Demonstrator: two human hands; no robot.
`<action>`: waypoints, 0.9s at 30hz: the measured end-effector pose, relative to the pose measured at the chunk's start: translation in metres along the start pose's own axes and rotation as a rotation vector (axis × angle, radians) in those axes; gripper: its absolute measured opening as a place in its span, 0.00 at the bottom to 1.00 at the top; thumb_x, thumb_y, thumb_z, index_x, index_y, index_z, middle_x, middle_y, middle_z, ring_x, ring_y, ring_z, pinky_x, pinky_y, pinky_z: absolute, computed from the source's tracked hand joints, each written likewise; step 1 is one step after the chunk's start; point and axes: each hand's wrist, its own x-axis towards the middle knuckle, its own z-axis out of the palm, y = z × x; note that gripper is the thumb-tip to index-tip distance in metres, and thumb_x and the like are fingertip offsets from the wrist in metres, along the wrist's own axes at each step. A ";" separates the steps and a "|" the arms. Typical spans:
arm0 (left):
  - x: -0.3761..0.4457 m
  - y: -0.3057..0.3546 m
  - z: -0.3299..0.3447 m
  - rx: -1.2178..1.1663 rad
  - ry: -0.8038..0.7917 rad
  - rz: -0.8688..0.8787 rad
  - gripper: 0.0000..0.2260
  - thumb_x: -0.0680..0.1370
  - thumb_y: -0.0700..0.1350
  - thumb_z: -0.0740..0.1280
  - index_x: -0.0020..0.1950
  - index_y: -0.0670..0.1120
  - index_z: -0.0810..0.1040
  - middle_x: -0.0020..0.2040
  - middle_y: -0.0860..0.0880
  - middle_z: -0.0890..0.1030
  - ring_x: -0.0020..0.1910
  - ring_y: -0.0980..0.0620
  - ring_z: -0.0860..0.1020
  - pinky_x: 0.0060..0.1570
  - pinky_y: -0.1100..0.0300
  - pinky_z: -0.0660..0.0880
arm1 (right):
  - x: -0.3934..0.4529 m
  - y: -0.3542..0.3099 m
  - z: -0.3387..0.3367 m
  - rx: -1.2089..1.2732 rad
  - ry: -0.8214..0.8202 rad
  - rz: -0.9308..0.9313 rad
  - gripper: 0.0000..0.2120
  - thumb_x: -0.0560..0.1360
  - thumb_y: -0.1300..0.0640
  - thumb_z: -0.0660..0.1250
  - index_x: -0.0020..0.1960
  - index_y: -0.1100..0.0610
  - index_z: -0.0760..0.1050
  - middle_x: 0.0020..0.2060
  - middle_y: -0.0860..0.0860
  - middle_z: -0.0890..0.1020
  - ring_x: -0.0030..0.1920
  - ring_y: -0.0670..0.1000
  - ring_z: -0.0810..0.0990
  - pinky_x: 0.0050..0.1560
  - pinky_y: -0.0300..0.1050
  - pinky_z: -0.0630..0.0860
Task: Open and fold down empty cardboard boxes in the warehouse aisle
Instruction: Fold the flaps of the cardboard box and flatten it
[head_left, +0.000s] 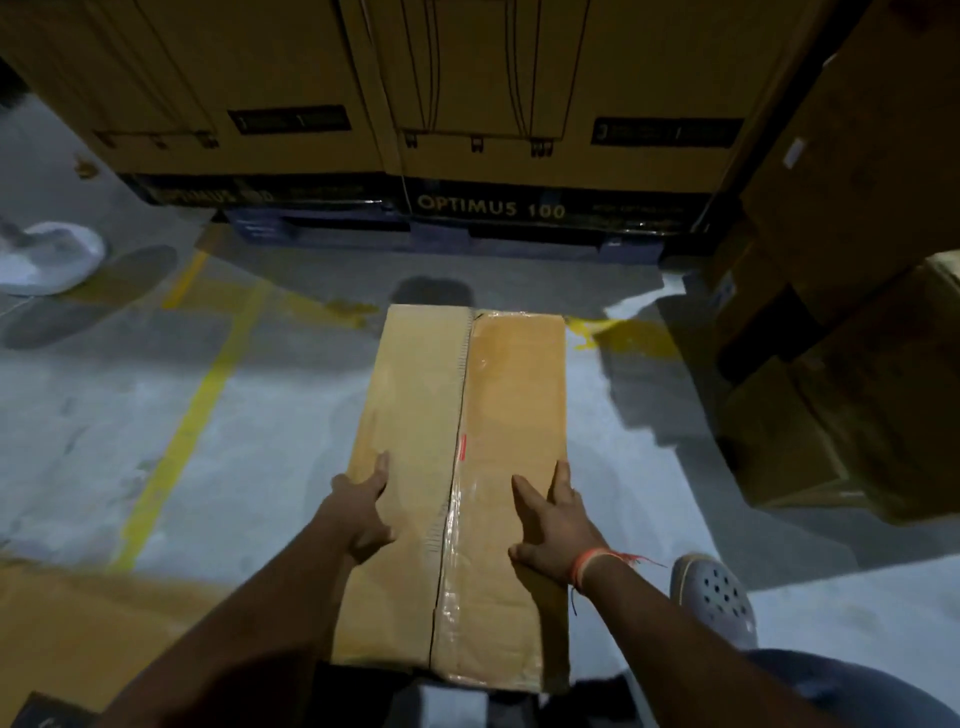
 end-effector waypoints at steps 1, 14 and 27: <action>0.002 0.000 0.004 0.002 -0.006 0.002 0.57 0.72 0.58 0.77 0.80 0.61 0.32 0.74 0.30 0.58 0.67 0.33 0.73 0.68 0.49 0.71 | 0.002 -0.003 0.004 -0.007 0.001 0.003 0.48 0.74 0.47 0.74 0.81 0.38 0.43 0.77 0.56 0.27 0.80 0.65 0.48 0.77 0.57 0.62; -0.012 0.015 -0.005 -0.062 0.031 0.044 0.60 0.70 0.52 0.81 0.79 0.65 0.32 0.76 0.29 0.57 0.70 0.31 0.70 0.70 0.47 0.71 | 0.000 -0.007 0.002 -0.092 -0.005 0.082 0.51 0.72 0.42 0.74 0.79 0.35 0.40 0.77 0.57 0.27 0.79 0.68 0.39 0.75 0.68 0.60; -0.072 0.116 -0.020 -0.905 0.317 0.220 0.31 0.73 0.62 0.66 0.75 0.55 0.69 0.50 0.50 0.85 0.51 0.45 0.83 0.59 0.45 0.79 | -0.070 0.011 -0.075 0.345 0.593 -0.025 0.32 0.83 0.40 0.55 0.81 0.56 0.58 0.77 0.56 0.67 0.75 0.56 0.66 0.75 0.48 0.61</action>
